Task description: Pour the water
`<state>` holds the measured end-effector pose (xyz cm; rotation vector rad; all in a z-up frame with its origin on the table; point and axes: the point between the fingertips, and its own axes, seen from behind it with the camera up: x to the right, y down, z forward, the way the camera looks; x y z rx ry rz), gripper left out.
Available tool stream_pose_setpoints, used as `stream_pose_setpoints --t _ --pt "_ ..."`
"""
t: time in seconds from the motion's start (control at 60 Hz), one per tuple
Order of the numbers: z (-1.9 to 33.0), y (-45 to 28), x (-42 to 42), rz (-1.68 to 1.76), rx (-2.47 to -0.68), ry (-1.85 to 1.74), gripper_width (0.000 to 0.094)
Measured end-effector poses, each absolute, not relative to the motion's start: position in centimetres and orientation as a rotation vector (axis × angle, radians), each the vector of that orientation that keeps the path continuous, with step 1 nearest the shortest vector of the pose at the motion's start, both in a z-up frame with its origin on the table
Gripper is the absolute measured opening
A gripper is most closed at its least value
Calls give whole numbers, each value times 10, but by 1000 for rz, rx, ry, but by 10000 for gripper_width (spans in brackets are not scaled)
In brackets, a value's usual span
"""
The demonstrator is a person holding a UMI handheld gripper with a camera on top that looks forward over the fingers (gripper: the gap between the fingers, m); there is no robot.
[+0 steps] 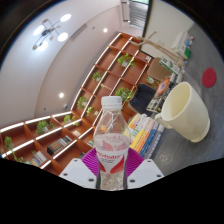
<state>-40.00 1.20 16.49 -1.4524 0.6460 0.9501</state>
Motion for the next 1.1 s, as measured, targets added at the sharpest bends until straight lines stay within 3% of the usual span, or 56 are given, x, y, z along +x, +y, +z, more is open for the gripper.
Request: stream_pose_setpoints --t 0.083,0.233,0.617,0.883,1.0,1.1 --pt "183 11 -383 1136 -1329 853 330" --pt "181 26 -350 1350 -1131 1144 329" --pt "206 29 -308 1710 -705 1500 328" --pt "207 24 -322 1691 -810 1458 331" --pt "233 26 -342 1526 -1062 1226 332" --pt "248 28 -344 1179 -1344 916 351"
